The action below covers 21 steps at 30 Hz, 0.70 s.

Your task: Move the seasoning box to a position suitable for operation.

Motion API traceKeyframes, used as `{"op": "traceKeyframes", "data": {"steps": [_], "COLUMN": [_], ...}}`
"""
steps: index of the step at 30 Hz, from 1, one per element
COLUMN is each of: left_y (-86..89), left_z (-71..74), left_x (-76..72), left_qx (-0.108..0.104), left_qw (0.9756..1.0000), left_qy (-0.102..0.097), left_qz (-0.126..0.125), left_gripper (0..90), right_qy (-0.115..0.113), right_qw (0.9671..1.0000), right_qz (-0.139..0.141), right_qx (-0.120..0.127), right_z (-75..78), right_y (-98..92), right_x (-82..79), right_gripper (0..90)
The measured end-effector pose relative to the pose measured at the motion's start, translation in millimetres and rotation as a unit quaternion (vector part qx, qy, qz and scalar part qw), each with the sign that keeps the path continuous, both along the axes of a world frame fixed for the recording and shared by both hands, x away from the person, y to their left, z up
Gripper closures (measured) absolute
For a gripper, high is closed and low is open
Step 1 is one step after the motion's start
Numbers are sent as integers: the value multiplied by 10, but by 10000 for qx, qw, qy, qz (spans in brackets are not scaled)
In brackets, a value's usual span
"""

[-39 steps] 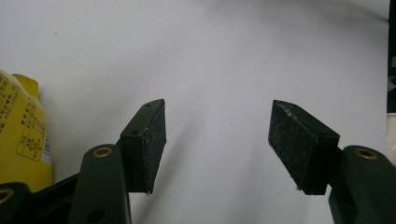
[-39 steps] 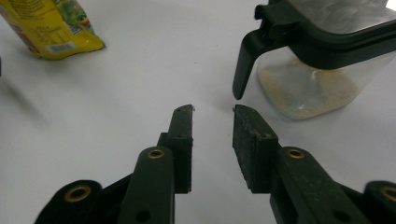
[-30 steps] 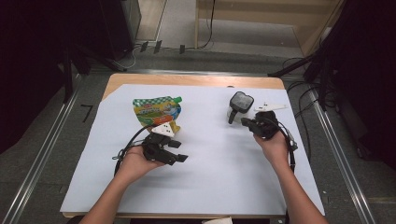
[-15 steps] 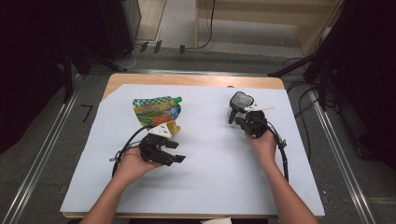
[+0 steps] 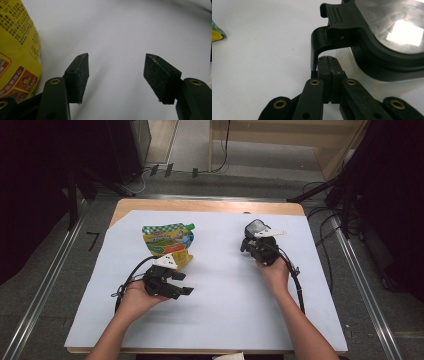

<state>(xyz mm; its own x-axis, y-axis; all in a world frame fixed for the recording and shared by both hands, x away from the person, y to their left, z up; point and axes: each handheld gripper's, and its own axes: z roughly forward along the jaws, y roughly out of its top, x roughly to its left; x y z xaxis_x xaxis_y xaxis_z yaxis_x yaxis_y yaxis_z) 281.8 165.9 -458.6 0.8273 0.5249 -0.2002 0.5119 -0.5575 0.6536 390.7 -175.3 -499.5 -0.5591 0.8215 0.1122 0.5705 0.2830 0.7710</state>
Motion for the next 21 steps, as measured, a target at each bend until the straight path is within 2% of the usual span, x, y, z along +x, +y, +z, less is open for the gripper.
{"op": "traceKeyframes", "data": {"steps": [8,12,15,21], "left_y": [48,73,71,67], "left_z": [-6,-5,-4,2], "left_x": [-36,-46,-45,-25], "left_qx": [2,4,3,6], "left_qw": [10000,9999,9999,10000], "left_qy": [14,12,10,-2], "left_qz": [79,114,113,65], "left_gripper": [379,379,378,378], "right_qy": [4,-79,-90,44], "right_qw": [10000,10000,10000,10000], "right_qz": [-14,-38,-23,56], "right_qx": [78,-17,-12,50], "right_z": [4,5,2,40], "right_y": [120,199,192,122], "right_x": [14,8,10,-23], "right_gripper": [900,900,900,891]}}
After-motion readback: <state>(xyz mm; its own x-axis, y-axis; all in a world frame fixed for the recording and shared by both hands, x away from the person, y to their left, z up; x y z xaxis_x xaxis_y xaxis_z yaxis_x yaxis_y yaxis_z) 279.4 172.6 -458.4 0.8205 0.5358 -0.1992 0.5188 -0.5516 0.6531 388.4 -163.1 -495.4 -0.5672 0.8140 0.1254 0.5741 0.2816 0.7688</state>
